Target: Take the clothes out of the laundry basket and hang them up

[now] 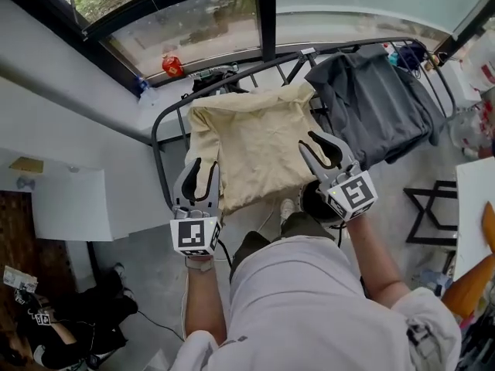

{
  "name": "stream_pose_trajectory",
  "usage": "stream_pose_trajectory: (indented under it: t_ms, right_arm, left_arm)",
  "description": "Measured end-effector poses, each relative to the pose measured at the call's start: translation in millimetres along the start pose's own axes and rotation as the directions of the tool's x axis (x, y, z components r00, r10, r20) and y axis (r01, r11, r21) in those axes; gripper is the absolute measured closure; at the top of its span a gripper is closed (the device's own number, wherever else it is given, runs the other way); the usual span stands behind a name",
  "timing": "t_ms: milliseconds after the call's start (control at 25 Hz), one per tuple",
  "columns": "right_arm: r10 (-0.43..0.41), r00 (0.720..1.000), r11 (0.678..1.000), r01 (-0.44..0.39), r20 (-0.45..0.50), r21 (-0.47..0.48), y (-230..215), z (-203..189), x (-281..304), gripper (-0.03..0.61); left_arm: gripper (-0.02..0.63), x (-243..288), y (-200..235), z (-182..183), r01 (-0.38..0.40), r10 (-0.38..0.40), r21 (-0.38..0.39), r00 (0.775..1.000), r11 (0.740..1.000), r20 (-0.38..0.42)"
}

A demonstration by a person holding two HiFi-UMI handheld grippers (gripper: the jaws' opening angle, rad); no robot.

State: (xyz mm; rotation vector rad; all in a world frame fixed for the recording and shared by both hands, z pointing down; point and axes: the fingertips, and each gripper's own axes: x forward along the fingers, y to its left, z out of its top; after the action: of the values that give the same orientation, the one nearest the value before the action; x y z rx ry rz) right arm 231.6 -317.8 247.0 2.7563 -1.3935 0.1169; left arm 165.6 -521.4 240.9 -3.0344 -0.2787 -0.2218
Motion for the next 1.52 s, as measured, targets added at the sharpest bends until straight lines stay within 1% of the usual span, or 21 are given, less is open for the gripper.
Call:
stream_pose_trajectory:
  t_ms: [120, 200, 400, 560, 640, 720, 760, 800, 840, 960, 1000, 1120, 1400, 1520]
  right_arm:
    - [-0.012, 1.0, 1.0, 0.012, 0.008, -0.01, 29, 5, -9, 0.492]
    - [-0.011, 1.0, 1.0, 0.011, 0.001, -0.024, 51, 3, -15, 0.5]
    - [0.008, 1.0, 0.998, -0.009, -0.023, -0.061, 102, -1, -29, 0.503]
    - [0.019, 0.999, 0.997, -0.022, -0.043, -0.073, 131, -5, -36, 0.503]
    - [0.03, 0.999, 0.995, -0.031, -0.015, -0.098, 141, 0, -37, 0.503]
    - [0.049, 0.998, 0.99, -0.042, 0.049, -0.137, 150, 11, -35, 0.503]
    - [0.053, 0.997, 0.988, -0.043, 0.063, -0.149, 154, 13, -36, 0.503]
    - [0.052, 0.997, 0.987, -0.042, 0.064, -0.154, 156, 12, -38, 0.503]
    - [0.046, 0.998, 0.988, -0.038, 0.05, -0.152, 156, 9, -40, 0.503]
    - [0.014, 0.998, 0.994, -0.02, -0.054, -0.109, 151, -7, -46, 0.505]
    - [0.015, 0.998, 0.994, -0.021, -0.06, -0.104, 150, -7, -46, 0.505]
    - [0.024, 0.999, 0.994, -0.029, -0.047, -0.106, 151, -3, -46, 0.505]
    - [0.018, 0.999, 0.994, -0.022, -0.045, -0.105, 147, -4, -45, 0.505]
    - [0.012, 0.999, 0.995, -0.017, -0.045, -0.103, 142, -5, -45, 0.505]
  left_arm:
    - [0.499, -19, -2, -4, 0.035, -0.035, -0.011, 0.999, 0.999, 0.006]
    - [0.535, -34, -4, -10, 0.053, -0.053, -0.029, 0.998, 0.998, 0.013]
    - [0.549, -67, -8, -19, 0.097, -0.096, -0.043, 0.995, 0.994, 0.023]
    - [0.549, -85, -12, -26, 0.13, -0.129, -0.036, 0.992, 0.991, 0.016]
    - [0.549, -91, -12, -28, 0.139, -0.138, -0.037, 0.99, 0.99, 0.017]
    - [0.549, -96, -10, -29, 0.138, -0.137, -0.037, 0.99, 0.99, 0.025]
    - [0.554, -99, -9, -28, 0.133, -0.132, -0.035, 0.991, 0.99, 0.032]
    - [0.577, -102, -9, -28, 0.128, -0.126, -0.033, 0.991, 0.991, 0.038]
    - [0.585, -104, -8, -27, 0.123, -0.122, -0.028, 0.992, 0.992, 0.043]
    - [0.607, -106, -8, -22, 0.121, -0.121, -0.014, 0.992, 0.992, 0.043]
    - [0.609, -107, -8, -21, 0.122, -0.121, -0.008, 0.992, 0.993, 0.042]
    - [0.612, -109, -11, -20, 0.127, -0.127, 0.012, 0.991, 0.992, 0.043]
    - [0.612, -104, -14, -19, 0.158, -0.156, -0.039, 0.986, 0.987, 0.05]
    - [0.614, -100, -20, -23, 0.178, -0.177, -0.021, 0.984, 0.984, 0.033]
